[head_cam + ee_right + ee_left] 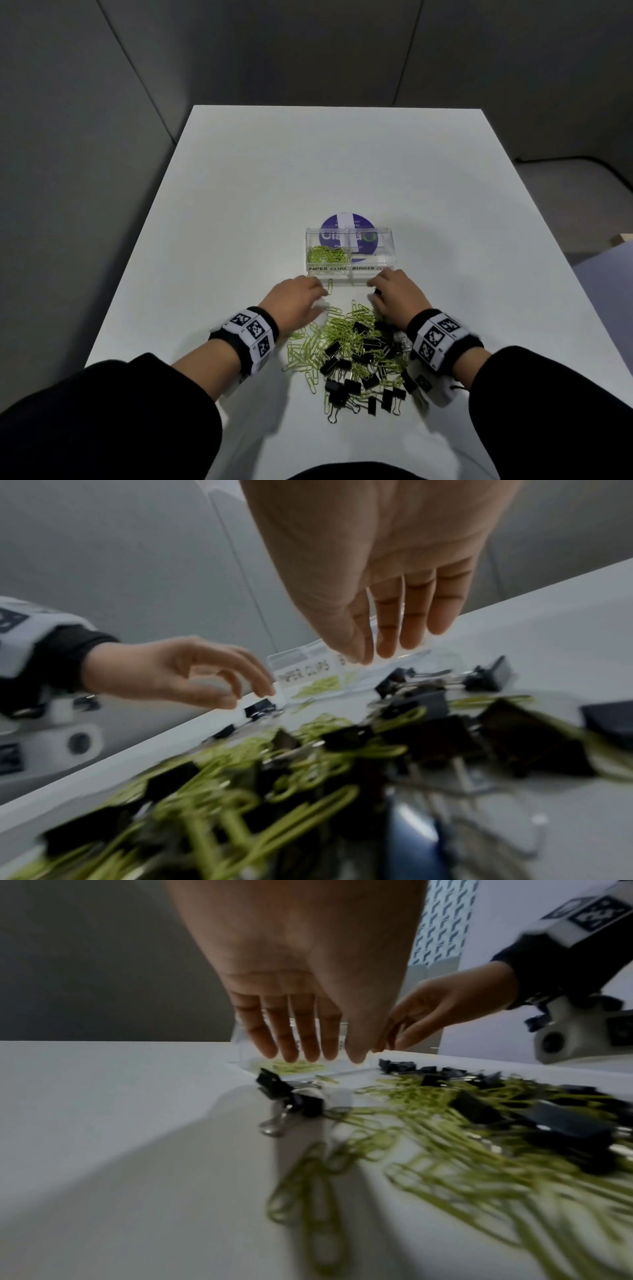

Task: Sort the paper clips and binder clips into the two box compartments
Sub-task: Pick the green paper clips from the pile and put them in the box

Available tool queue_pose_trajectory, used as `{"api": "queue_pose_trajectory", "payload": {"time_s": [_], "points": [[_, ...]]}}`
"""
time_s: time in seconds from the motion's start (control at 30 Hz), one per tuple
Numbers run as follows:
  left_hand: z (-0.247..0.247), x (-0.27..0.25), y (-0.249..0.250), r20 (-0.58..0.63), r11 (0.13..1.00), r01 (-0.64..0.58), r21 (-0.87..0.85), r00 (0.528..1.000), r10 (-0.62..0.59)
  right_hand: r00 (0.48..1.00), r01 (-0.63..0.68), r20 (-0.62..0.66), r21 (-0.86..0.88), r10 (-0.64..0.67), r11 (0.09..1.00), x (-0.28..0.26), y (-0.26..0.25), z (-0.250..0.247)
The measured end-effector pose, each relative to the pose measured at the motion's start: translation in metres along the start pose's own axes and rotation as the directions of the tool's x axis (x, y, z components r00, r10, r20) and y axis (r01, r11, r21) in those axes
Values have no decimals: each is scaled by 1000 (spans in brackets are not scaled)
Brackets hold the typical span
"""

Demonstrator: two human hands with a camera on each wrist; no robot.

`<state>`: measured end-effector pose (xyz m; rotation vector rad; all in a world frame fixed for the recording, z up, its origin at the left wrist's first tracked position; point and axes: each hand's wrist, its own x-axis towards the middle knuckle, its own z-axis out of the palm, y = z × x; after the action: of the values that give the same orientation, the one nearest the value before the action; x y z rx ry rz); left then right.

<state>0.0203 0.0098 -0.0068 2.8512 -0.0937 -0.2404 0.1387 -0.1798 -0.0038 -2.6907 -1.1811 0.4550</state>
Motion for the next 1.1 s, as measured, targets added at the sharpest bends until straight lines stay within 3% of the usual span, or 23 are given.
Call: {"api": "queue_pose_trajectory", "payload": {"time_s": [0.13, 0.2, 0.27, 0.37, 0.7, 1.1], "points": [[11, -1, 25, 128, 998, -65, -2, 990, 65, 975, 199, 108, -62, -192, 978, -11, -26, 17], [16, 1, 31, 163, 1000, -7, 5, 987, 6, 969, 193, 174, -96, -174, 977, -13, -31, 22], [16, 2, 36, 161, 999, 33, -10, 986, -31, 975, 168, 159, -91, -153, 981, -14, -31, 24], [15, 1, 41, 167, 1000, 26, -4, 986, -25, 979, 168, 130, -75, -157, 983, -18, -28, 24], [17, 5, 45, 202, 993, 119, 5, 972, -118, 971, 149, 212, -187, -108, 971, -22, -44, 27], [11, -11, 20, 262, 963, 206, -172, 952, -157, 963, 130, 246, -77, -107, 989, -13, -39, 17]]}}
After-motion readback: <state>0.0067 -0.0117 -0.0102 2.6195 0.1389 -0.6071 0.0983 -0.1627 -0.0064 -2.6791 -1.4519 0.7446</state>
